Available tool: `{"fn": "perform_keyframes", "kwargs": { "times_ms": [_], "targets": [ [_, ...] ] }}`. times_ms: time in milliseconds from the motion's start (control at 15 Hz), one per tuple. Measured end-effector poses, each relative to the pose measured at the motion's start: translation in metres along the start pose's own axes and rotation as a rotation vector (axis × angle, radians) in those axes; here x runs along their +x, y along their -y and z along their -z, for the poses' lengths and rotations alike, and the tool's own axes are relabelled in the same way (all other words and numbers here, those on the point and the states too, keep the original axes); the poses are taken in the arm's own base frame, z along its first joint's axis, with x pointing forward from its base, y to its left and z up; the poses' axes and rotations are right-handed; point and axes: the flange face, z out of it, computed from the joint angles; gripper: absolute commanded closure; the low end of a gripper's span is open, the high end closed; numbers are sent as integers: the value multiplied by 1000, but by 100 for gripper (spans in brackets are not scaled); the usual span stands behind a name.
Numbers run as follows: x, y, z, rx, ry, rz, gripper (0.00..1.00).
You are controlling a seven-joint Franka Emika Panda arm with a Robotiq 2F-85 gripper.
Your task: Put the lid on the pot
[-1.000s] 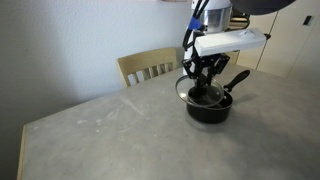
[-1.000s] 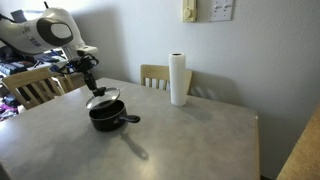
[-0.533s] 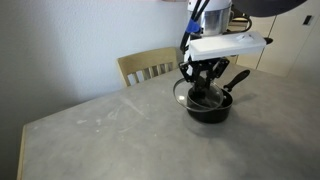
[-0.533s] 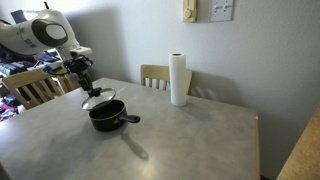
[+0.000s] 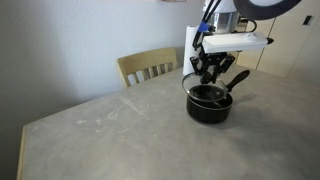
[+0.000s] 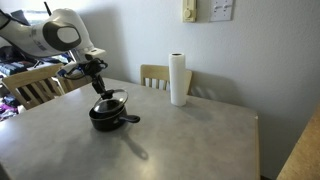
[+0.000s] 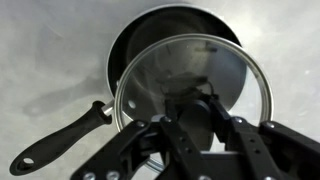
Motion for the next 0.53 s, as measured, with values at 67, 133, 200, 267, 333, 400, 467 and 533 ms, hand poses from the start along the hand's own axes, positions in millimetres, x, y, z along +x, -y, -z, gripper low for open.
{"fn": "perform_keyframes", "kwargs": {
  "times_ms": [67, 133, 200, 267, 333, 400, 467, 533],
  "targets": [
    [6, -6, -1, 7, 7, -3, 87],
    [11, -11, -2, 14, 17, -7, 87],
    [13, -14, -3, 21, 27, -12, 87],
    [14, -15, -3, 27, 35, -15, 87],
    [13, -14, -3, 29, 41, -19, 87],
    [12, -13, -3, 30, 45, -20, 87],
    [11, -13, -3, 30, 48, -20, 87],
    [10, -12, -3, 29, 51, -21, 87]
  ]
}}
